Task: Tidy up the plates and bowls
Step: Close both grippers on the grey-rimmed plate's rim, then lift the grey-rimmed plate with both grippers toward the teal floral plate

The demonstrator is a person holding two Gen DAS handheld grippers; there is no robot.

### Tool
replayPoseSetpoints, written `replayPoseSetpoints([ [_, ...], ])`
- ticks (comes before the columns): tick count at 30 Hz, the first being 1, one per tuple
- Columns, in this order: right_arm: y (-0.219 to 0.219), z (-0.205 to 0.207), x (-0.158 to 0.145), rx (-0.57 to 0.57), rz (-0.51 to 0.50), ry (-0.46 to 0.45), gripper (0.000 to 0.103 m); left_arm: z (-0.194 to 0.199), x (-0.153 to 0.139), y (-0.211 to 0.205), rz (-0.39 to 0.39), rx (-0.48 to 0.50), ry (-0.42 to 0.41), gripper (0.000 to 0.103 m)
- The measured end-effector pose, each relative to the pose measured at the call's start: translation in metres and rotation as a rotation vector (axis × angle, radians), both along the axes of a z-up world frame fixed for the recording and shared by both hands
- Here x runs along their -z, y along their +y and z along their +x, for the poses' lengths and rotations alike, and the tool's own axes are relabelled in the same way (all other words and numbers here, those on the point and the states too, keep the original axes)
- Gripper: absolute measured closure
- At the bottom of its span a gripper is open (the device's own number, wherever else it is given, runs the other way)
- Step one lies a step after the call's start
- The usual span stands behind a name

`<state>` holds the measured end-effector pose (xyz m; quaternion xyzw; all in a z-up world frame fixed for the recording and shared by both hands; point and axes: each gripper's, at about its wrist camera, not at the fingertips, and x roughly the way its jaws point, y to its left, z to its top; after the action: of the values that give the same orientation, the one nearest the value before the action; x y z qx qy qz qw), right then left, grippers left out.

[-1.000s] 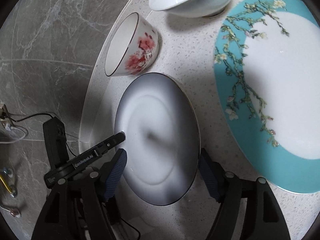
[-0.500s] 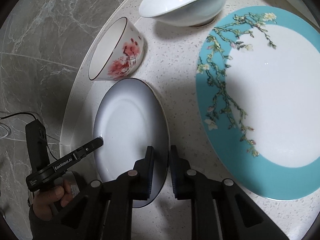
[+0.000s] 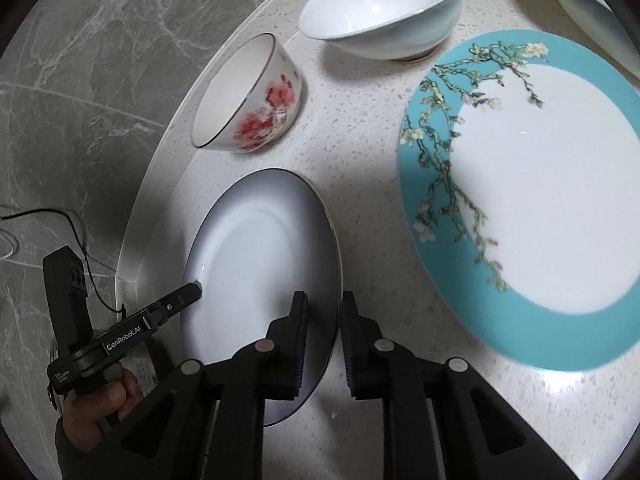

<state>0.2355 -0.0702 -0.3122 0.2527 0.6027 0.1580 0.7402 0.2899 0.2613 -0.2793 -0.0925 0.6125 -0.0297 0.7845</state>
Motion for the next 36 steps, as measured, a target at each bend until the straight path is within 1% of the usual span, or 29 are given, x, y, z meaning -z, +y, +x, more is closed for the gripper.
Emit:
replayPoseSetpoints([
  [8, -0.009, -0.033, -0.025, -0.009, -0.041, -0.06, 0.084, -0.045, -0.019, -0.019, -0.027, 0.019, -0.038, 0.076],
  [12, -0.018, -0.053, -0.038, -0.003, -0.057, -0.092, 0.084, -0.068, -0.029, -0.032, -0.03, 0.046, -0.063, 0.076],
  [18, -0.031, -0.085, -0.05, -0.001, -0.094, -0.133, 0.083, -0.101, -0.033, -0.047, -0.035, 0.083, -0.073, 0.075],
  [22, -0.04, -0.105, -0.049, 0.006, -0.103, -0.134, 0.083, -0.121, -0.032, -0.06, -0.029, 0.112, -0.074, 0.075],
  [27, -0.048, -0.127, -0.046, 0.01, -0.12, -0.141, 0.083, -0.136, -0.027, -0.067, -0.032, 0.137, -0.073, 0.075],
  [30, -0.052, -0.138, -0.043, 0.015, -0.128, -0.142, 0.083, -0.142, -0.026, -0.071, -0.028, 0.156, -0.076, 0.076],
  [33, -0.056, -0.146, -0.038, 0.023, -0.139, -0.14, 0.082, -0.152, -0.022, -0.079, -0.008, 0.181, -0.085, 0.075],
  [36, -0.06, -0.154, -0.034, 0.031, -0.155, -0.135, 0.082, -0.16, -0.016, -0.084, -0.014, 0.195, -0.08, 0.075],
])
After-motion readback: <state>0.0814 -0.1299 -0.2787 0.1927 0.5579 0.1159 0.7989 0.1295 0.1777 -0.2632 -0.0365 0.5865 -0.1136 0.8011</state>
